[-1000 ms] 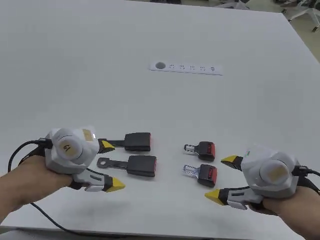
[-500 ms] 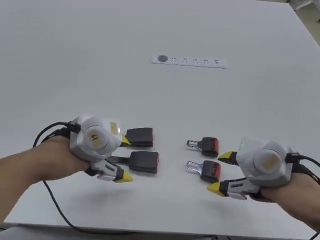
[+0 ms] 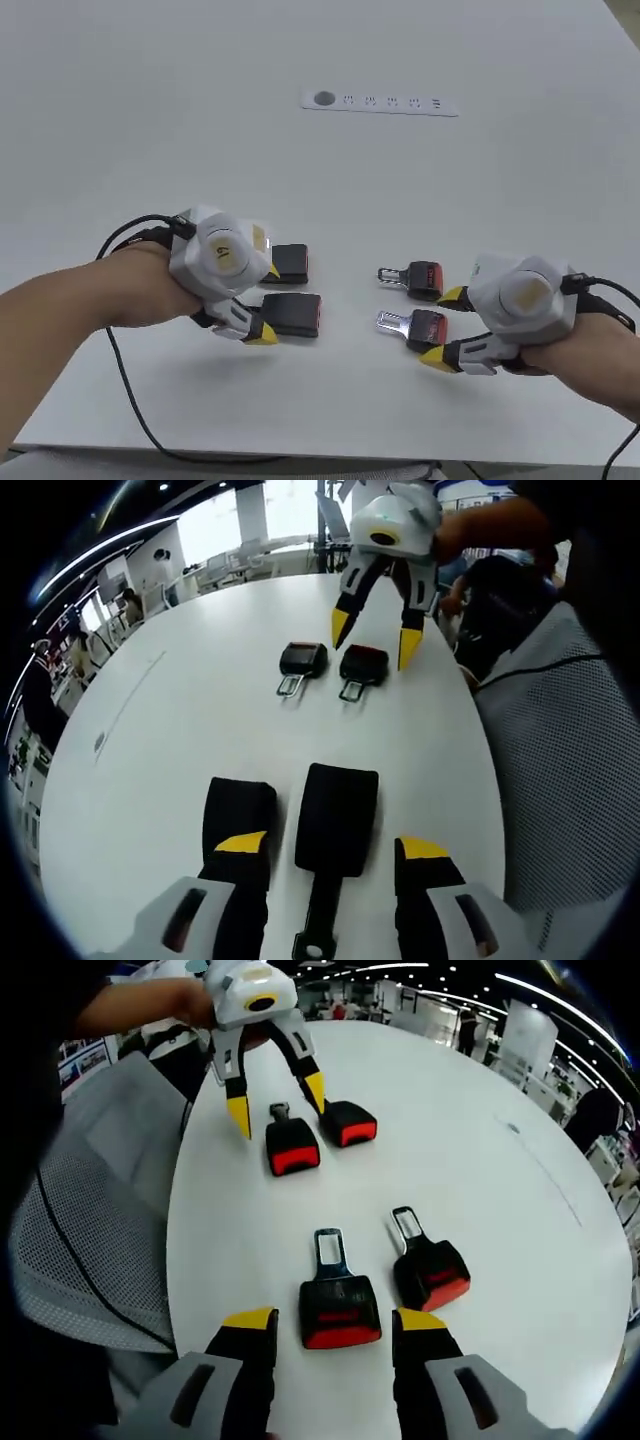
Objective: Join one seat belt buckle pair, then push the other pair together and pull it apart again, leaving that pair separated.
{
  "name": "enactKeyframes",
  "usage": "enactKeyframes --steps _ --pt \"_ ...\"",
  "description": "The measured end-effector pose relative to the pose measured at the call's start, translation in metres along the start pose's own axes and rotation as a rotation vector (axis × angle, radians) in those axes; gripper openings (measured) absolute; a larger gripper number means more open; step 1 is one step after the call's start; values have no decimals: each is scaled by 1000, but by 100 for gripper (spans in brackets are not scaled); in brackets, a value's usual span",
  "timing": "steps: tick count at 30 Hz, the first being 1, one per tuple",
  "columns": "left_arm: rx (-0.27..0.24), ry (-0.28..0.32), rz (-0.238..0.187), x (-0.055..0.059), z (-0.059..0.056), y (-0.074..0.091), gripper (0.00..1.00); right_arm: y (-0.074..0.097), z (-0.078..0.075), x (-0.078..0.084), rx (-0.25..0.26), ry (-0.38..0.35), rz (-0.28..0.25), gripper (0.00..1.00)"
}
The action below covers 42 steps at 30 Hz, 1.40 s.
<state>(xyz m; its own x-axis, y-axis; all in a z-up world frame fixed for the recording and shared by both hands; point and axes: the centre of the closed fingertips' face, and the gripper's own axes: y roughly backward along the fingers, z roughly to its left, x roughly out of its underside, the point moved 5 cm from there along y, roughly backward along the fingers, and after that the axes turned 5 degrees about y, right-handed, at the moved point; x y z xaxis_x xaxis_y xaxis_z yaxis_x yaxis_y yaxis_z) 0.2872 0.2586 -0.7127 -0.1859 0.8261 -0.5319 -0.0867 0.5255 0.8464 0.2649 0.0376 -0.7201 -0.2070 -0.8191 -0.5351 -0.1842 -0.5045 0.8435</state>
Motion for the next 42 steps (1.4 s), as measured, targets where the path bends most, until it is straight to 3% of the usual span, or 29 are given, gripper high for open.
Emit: enactKeyframes --steps 12,18,23,24,25,28,34,42 --pt "39 -55 34 -5 -3 -10 43 -9 -6 1 -48 67 50 36" --pt "44 -74 76 2 -4 -16 39 -11 -6 0 -71 103 58 32" --pt "40 -85 86 5 -4 -19 36 -12 -5 1 -83 109 58 32" --pt "28 -108 112 8 -1 -20 35 -12 -4 0 -88 117 62 32" --pt "38 -106 80 4 -2 -20 35 -12 -4 0 -91 125 66 32" --pt "36 -99 91 7 -2 -20 34 -16 -4 4 -99 157 92 33" --pt "23 -77 80 8 -4 -18 34 -17 -6 2 -119 204 86 33" --pt "11 -76 111 9 -6 -18 33 -20 -8 0 -159 276 94 33"
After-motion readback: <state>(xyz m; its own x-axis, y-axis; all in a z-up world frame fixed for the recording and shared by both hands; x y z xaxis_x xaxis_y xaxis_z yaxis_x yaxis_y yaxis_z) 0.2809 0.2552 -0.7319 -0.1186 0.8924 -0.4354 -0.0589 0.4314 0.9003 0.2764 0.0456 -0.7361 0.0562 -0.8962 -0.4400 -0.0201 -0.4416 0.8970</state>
